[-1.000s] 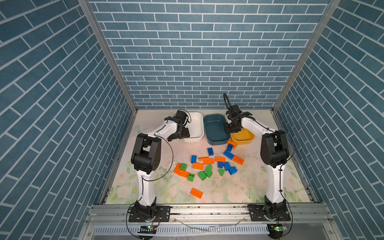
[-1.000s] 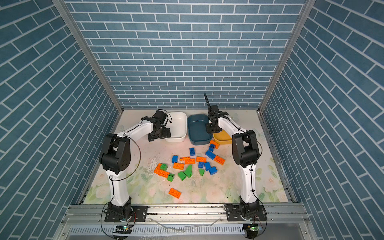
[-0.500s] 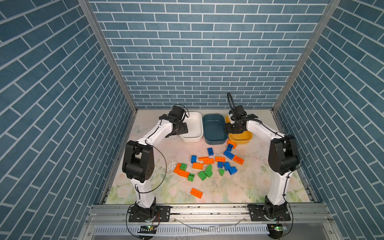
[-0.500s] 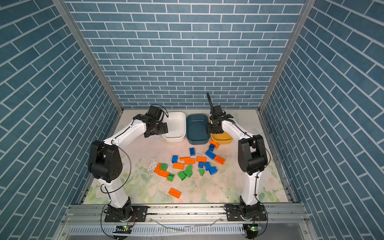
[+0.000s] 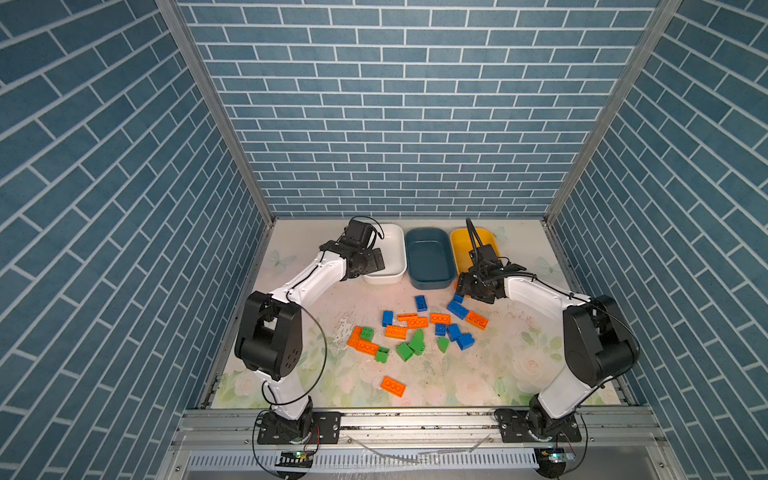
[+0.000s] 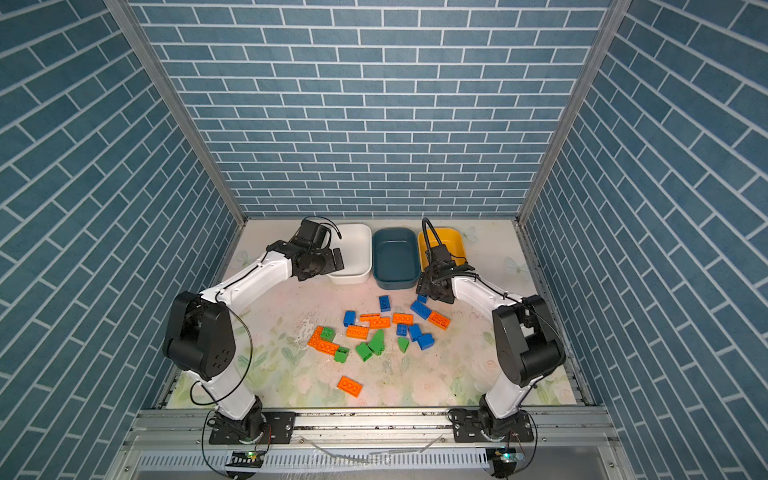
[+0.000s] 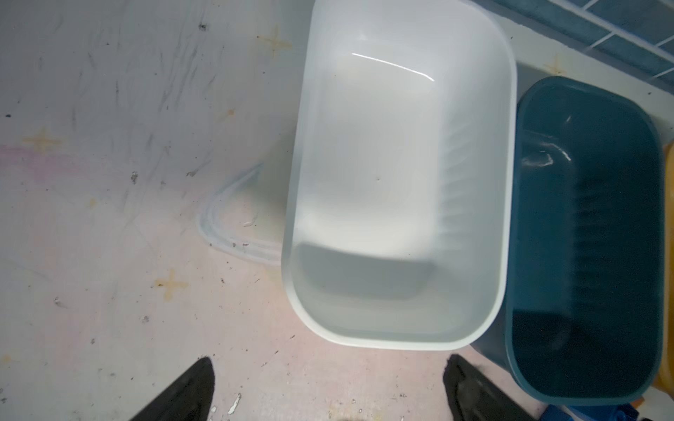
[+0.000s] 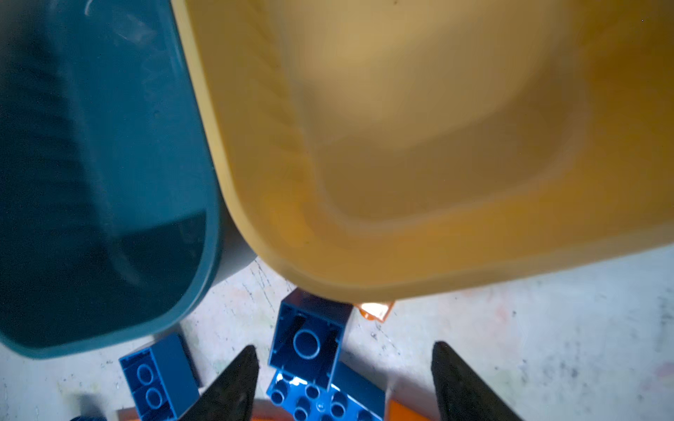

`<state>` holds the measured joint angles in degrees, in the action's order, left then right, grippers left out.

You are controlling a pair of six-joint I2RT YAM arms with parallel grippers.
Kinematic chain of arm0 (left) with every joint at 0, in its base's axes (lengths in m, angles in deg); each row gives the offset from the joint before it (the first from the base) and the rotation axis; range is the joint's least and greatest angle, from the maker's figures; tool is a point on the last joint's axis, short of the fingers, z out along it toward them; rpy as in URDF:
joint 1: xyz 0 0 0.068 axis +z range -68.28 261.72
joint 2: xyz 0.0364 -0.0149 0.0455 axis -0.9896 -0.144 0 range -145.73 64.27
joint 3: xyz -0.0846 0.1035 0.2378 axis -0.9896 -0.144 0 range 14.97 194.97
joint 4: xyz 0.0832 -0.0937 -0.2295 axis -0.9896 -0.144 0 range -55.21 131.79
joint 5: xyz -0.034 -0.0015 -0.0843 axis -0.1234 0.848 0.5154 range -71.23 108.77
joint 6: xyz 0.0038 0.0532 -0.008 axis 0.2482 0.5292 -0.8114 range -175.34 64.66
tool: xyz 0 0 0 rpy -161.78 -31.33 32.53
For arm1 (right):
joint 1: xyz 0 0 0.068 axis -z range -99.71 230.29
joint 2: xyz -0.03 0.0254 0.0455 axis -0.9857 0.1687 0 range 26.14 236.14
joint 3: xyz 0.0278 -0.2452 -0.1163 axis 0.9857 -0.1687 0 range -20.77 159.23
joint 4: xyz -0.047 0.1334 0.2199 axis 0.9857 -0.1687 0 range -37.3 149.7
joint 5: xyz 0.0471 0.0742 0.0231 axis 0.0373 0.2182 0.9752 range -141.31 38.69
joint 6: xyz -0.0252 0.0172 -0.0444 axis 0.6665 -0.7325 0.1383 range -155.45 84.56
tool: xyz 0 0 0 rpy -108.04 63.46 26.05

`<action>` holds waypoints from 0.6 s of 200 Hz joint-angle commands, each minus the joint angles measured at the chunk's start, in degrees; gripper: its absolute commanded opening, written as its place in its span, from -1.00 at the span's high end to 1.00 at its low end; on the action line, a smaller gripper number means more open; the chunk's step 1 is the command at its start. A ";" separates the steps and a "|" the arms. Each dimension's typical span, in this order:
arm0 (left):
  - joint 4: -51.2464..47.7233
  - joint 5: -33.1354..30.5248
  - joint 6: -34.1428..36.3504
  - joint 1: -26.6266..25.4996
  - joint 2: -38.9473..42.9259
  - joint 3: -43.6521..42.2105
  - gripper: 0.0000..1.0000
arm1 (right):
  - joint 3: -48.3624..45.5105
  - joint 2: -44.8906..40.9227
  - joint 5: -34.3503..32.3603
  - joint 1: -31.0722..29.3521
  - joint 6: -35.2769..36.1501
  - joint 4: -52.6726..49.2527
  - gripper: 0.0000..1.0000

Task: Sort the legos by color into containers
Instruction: 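Lower the right gripper onto a blue brick and grasp it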

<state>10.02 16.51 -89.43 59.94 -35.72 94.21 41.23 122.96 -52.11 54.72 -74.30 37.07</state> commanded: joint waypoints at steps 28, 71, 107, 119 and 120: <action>0.66 0.68 -0.37 -0.15 -0.36 0.21 -0.99 | 3.71 5.14 -3.40 -3.03 -3.42 -1.06 -0.50; 0.66 1.36 -0.46 -0.23 -0.83 0.35 -0.99 | 4.44 7.22 -9.22 -4.86 -2.20 -2.53 -0.37; 0.57 1.38 -0.36 -0.29 -0.84 0.36 -0.99 | 4.44 8.08 -11.17 -5.22 -2.28 -0.58 -0.31; 0.48 1.34 -0.37 -0.44 -0.79 0.38 -0.99 | 4.98 8.67 -11.20 -5.35 -2.28 -0.22 -0.31; 0.48 1.32 -0.37 -0.45 -0.81 0.34 -0.99 | 5.07 8.75 -11.22 -5.36 -2.28 -0.26 -0.31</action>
<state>10.65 17.78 -89.52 59.94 -35.81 94.21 43.46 130.15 -60.48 49.78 -75.08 36.67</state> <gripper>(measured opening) 0.994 0.657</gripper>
